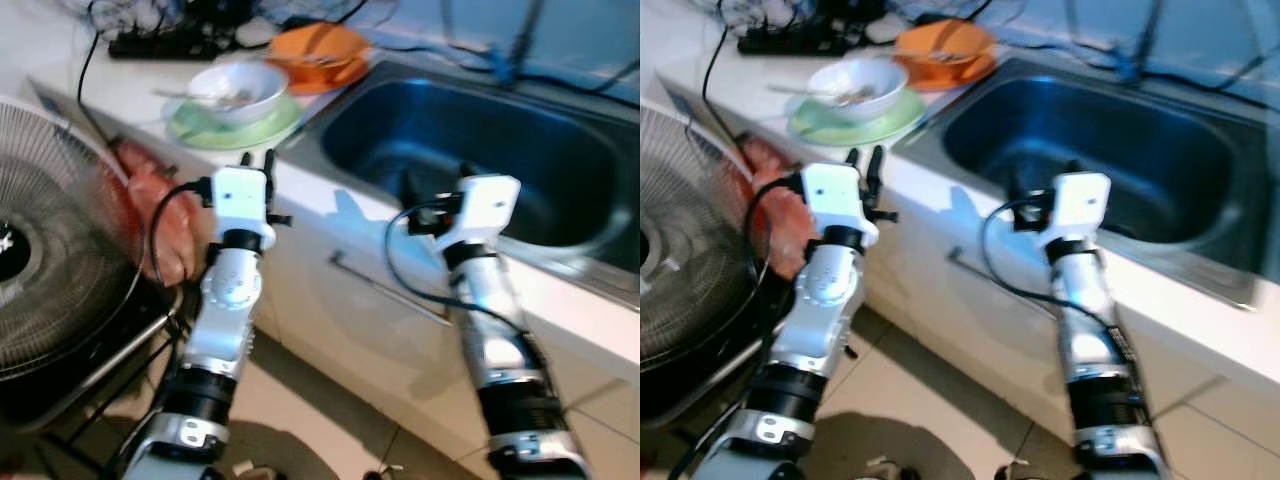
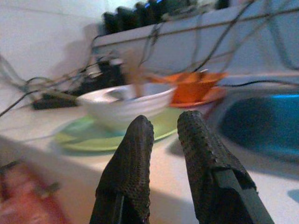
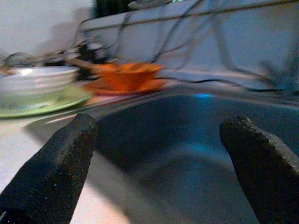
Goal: Kitchen organization
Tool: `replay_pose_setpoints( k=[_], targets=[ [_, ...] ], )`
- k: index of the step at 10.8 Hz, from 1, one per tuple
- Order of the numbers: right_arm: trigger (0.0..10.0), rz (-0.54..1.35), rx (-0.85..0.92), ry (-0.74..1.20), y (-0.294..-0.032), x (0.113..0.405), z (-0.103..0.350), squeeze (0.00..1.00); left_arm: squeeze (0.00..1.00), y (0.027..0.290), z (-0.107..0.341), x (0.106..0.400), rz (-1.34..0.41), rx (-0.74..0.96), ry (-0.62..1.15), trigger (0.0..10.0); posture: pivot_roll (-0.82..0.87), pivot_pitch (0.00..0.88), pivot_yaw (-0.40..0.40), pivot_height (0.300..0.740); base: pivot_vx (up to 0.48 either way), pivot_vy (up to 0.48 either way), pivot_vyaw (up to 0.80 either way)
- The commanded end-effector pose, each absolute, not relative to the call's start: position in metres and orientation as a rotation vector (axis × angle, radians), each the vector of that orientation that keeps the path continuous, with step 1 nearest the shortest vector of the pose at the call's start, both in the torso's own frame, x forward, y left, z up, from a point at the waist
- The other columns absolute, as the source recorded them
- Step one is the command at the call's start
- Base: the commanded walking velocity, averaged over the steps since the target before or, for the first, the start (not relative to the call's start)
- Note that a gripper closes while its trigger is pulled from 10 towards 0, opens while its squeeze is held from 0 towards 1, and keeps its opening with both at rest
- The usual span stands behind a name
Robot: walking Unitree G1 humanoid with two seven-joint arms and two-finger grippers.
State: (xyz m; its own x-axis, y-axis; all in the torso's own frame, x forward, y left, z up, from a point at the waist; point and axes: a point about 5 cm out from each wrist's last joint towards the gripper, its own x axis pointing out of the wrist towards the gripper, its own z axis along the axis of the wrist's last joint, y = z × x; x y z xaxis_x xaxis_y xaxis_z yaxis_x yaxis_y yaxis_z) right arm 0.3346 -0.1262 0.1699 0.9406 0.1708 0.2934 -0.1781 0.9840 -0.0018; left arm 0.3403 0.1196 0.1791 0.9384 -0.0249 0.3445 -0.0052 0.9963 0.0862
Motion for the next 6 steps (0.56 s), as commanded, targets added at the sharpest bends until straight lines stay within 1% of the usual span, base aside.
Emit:
replay_pose_setpoints(
  k=[1,2,6],
  targets=[
    [10.0,0.173,0.015,-0.31,-0.1296,0.3349,0.1735,0.0,0.0,0.1197,0.1796,0.3405,-0.011,0.084,-0.353,10.0,-0.03,0.126,0.042,0.74,0.304,0.0,0.41],
    [10.0,0.175,0.015,-0.313,-0.1291,0.3346,0.1739,0.0,0.0,0.1192,0.1797,0.3404,-0.013,0.084,-0.354,10.0,-0.03,0.124,0.042,0.74,0.304,0.0,0.65],
    [10.0,0.175,0.021,-0.311,-0.1294,0.3348,0.1736,0.0,0.0,0.1185,0.1796,0.3405,-0.017,0.082,-0.354,10.0,-0.03,0.126,0.041,0.74,0.304,0.0,0.0]
  ],
)
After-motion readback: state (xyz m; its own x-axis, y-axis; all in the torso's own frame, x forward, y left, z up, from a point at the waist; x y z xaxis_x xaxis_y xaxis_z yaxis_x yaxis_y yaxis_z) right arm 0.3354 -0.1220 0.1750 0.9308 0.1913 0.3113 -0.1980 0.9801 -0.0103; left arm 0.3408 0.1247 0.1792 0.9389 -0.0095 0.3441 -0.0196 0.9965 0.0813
